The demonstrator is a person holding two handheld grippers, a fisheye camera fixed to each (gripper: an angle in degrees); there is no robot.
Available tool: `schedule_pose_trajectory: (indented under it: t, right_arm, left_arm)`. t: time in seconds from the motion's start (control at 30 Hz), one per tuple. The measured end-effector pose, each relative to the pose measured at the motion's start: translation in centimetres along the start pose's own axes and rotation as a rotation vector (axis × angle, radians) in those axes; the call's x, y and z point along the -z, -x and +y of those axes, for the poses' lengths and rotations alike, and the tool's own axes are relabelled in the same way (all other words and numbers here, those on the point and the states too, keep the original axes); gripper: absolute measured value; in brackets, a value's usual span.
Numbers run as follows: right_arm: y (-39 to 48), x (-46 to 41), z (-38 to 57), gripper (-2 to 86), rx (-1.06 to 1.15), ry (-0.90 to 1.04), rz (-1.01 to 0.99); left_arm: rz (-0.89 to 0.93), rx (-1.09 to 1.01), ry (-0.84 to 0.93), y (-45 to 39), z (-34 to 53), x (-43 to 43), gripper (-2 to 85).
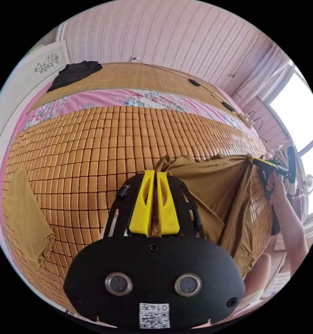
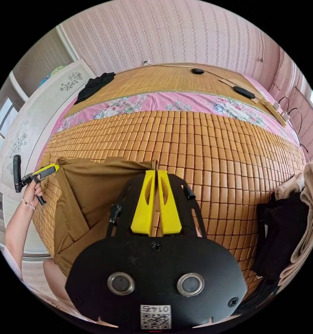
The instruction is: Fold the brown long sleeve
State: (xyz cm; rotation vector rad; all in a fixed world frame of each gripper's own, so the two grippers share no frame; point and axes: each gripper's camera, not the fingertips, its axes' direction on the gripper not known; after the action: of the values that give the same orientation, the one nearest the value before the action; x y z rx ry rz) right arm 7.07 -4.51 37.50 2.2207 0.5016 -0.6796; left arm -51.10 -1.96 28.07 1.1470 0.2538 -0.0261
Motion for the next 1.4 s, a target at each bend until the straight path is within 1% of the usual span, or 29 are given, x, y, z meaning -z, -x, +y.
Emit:
schedule_pose_trajectory:
  t: [0.1,0.23,0.33,0.4,0.43,0.5,0.53,0.6,0.63,0.67,0.7,0.73,0.77,0.8,0.87,0.93,1.03,1.13,1.2,1.33,1.4]
  right_arm:
    - [-0.8,2.0,-0.1,-0.7,0.009,-0.034,-0.007]
    - [-0.4,5.3,2.2,-0.6,0.093,-0.072,-0.092]
    - [0.1,8.4,6.2,-0.5,0.178,-0.093,-0.175]
    - [0.5,10.2,9.7,-0.5,0.235,-0.096,-0.212]
    - [0.7,11.1,12.5,-0.4,0.266,-0.078,-0.231]
    - [0.8,11.2,17.2,-0.4,0.291,-0.014,-0.242]
    - [0.8,10.5,20.2,-0.3,0.289,0.052,-0.236]
    - [0.5,8.1,24.6,-0.2,0.235,0.14,-0.264]
    - [0.4,5.7,27.1,-0.1,0.204,0.223,-0.309]
    - [0.4,3.2,29.2,0.1,0.174,0.309,-0.302]
    - [0.5,2.3,30.1,0.2,0.163,0.332,-0.28]
    - [0.3,2.4,31.2,0.4,0.132,0.273,-0.266]
    - [-0.2,3.4,31.5,0.7,0.087,0.219,-0.268]
    - [-0.4,3.9,31.4,0.8,0.076,0.212,-0.266]
    - [-0.6,6.0,30.7,1.5,0.079,0.145,-0.209]
    - [0.0,7.0,29.5,1.9,0.109,0.115,-0.177]
    - [2.8,7.2,26.3,4.7,0.192,0.105,-0.247]
    - [7.4,5.2,23.0,8.2,0.271,0.124,-0.268]
    - [9.7,3.3,21.4,8.6,0.278,0.154,-0.247]
    - [12.6,-0.4,19.2,7.3,0.275,0.255,-0.182]
    - [12.8,-0.8,18.4,5.0,0.262,0.27,-0.174]
  left_arm:
    - [0.069,0.001,-0.062,-0.8,-0.4,2.1,-1.0]
    - [0.095,-0.078,-0.065,-2.1,0.9,4.7,-1.0]
    - [0.12,-0.173,-0.057,-2.8,4.0,7.5,-1.0]
    - [0.123,-0.248,-0.027,-3.3,8.1,9.9,-1.0]
    - [0.124,-0.269,-0.012,-3.4,9.3,10.5,-1.0]
    - [0.135,-0.341,0.07,-4.1,14.7,11.6,-0.9]
    - [0.141,-0.351,0.097,-4.2,16.2,11.5,-0.9]
    - [0.144,-0.325,0.214,-4.4,21.4,9.4,-0.8]
    - [0.139,-0.308,0.251,-4.4,22.5,8.5,-0.8]
    - [0.119,-0.281,0.315,-4.6,24.6,6.7,-0.7]
    - [0.075,-0.259,0.346,-4.7,26.3,5.2,-0.4]
    - [0.055,-0.24,0.352,-4.7,26.9,4.6,-0.3]
    - [0.058,-0.181,0.332,-4.6,27.7,4.4,0.1]
    - [0.086,-0.148,0.298,-4.5,27.8,5.1,0.4]
    - [0.061,-0.129,0.261,-4.5,27.6,6.5,0.7]
    - [0.025,-0.144,0.261,-4.9,26.9,7.7,0.5]
    - [-0.042,-0.225,0.279,-7.2,25.7,9.0,0.5]
    - [0.023,-0.34,0.27,-11.8,24.9,8.1,5.1]
    - [0.012,-0.379,0.252,-15.0,24.5,5.6,7.9]
    - [0.026,-0.308,0.279,-16.5,23.9,1.5,7.8]
    - [0.017,-0.32,0.315,-16.9,24.3,-0.2,2.9]
